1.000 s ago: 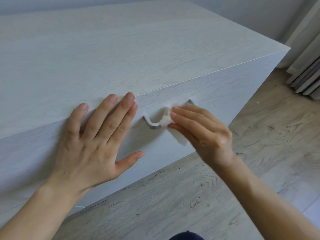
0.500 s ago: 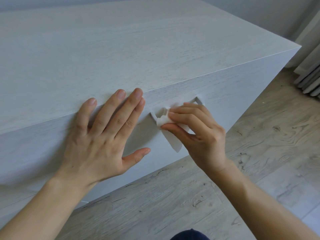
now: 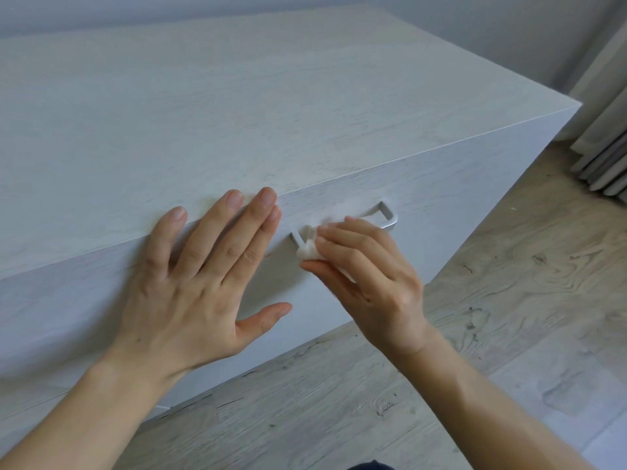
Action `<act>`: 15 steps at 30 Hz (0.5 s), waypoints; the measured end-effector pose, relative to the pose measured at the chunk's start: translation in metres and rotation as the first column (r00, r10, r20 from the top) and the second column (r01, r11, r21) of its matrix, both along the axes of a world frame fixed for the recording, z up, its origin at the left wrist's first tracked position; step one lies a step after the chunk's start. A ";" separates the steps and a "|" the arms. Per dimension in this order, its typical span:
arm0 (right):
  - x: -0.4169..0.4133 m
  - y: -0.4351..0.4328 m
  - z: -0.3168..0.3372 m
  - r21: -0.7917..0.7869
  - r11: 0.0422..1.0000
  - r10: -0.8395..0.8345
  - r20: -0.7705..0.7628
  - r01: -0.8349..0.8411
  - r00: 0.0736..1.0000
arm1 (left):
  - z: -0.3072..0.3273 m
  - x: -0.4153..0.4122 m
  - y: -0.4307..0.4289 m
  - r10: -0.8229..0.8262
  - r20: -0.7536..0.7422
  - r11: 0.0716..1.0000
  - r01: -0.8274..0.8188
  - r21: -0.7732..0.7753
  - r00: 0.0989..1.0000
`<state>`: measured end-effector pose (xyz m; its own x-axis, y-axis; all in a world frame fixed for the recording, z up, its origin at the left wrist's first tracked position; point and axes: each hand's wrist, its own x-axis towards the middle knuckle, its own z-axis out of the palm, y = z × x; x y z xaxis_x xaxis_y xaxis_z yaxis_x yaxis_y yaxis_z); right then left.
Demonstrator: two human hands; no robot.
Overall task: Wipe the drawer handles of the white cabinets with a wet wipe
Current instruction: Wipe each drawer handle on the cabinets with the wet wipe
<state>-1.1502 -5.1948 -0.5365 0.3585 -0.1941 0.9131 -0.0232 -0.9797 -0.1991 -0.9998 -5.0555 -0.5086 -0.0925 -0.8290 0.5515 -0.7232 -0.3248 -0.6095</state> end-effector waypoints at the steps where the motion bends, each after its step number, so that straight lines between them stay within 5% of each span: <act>1: 0.004 0.003 0.000 -0.005 1.000 0.015 0.001 -0.015 1.000 | 0.000 0.000 0.000 0.000 0.001 1.000 0.000 0.001 1.000; 15: 0.005 0.007 -0.002 -0.051 0.998 0.033 -0.017 -0.034 0.999 | 0.001 -0.001 -0.001 -0.016 -0.009 1.000 0.015 -0.014 1.000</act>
<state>-1.1449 -5.1873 -0.5384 0.3788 -0.1353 0.9155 0.0066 -0.9888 -0.1489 -1.0003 -5.0564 -0.5074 -0.1000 -0.8197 0.5640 -0.7339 -0.3220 -0.5981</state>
